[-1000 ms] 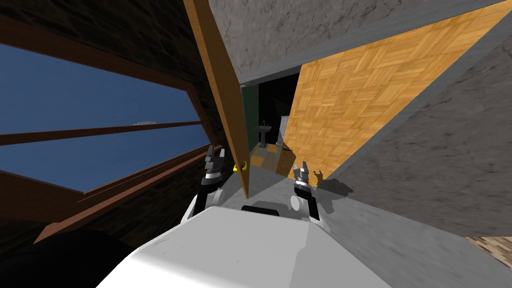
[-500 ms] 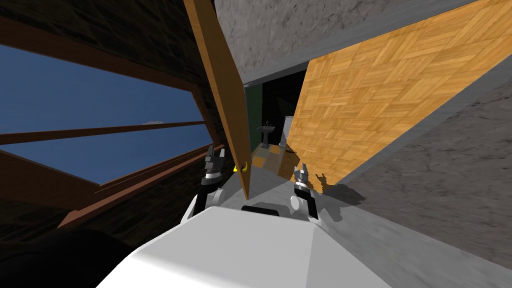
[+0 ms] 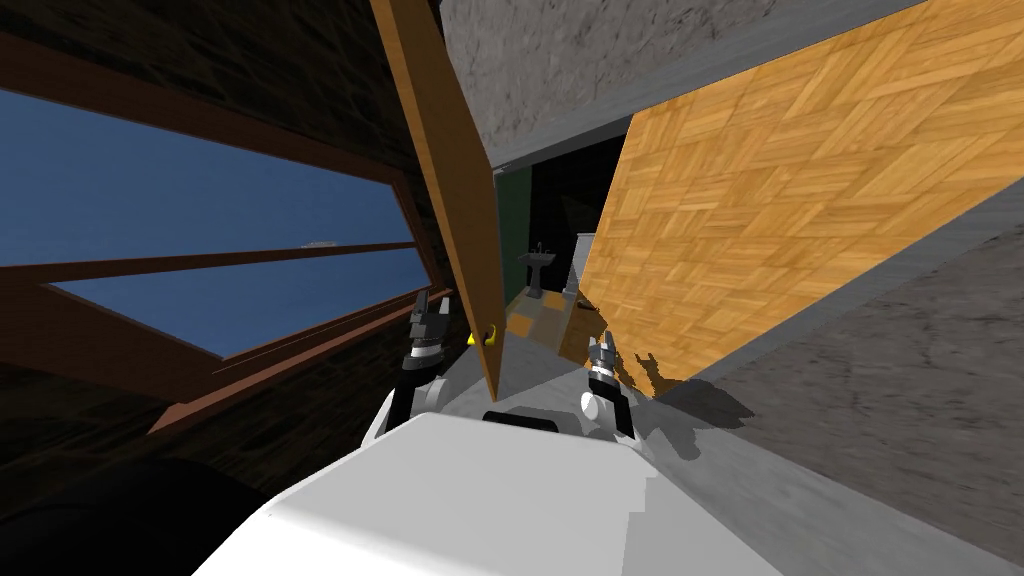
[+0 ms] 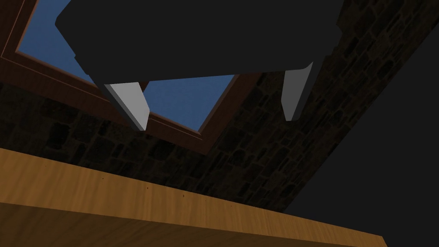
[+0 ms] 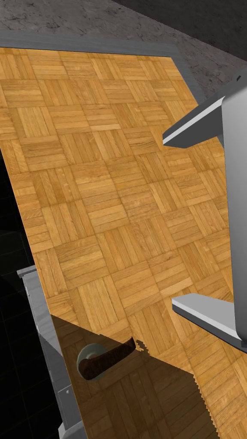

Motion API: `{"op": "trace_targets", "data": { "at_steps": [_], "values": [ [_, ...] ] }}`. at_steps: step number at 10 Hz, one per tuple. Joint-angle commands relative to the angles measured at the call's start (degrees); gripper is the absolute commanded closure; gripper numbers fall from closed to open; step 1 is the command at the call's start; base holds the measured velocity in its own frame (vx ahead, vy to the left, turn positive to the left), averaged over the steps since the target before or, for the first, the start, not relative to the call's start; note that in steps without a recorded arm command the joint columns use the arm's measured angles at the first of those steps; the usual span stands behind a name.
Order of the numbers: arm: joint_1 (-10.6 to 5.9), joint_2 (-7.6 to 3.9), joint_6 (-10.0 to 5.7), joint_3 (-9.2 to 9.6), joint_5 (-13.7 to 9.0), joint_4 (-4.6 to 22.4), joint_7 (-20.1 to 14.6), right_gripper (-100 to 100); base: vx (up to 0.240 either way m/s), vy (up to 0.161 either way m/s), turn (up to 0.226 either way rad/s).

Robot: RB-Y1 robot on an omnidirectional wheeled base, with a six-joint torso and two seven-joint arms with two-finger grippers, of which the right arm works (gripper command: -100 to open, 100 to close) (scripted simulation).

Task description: Pull the door open

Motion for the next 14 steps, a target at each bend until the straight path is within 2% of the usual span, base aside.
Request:
{"op": "trace_targets", "data": {
  "at_steps": [1, 6, 7, 14],
  "values": [
    [-0.59, -0.25, -0.38, -0.02, -0.77, 1.64, 0.24, -100, 0.049, -0.047, 0.083],
    [-3.71, -1.48, -2.82, 0.36, -6.60, 10.70, 2.56, -100, 0.067, -0.064, 0.146],
    [-3.71, -1.48, -2.82, 0.36, -6.60, 10.91, 2.56, -100, 0.046, -0.057, 0.075],
    [-7.72, -3.03, -5.94, 0.84, -14.10, 22.80, 5.53, -100, 0.059, -0.068, 0.143]
  ]
}}
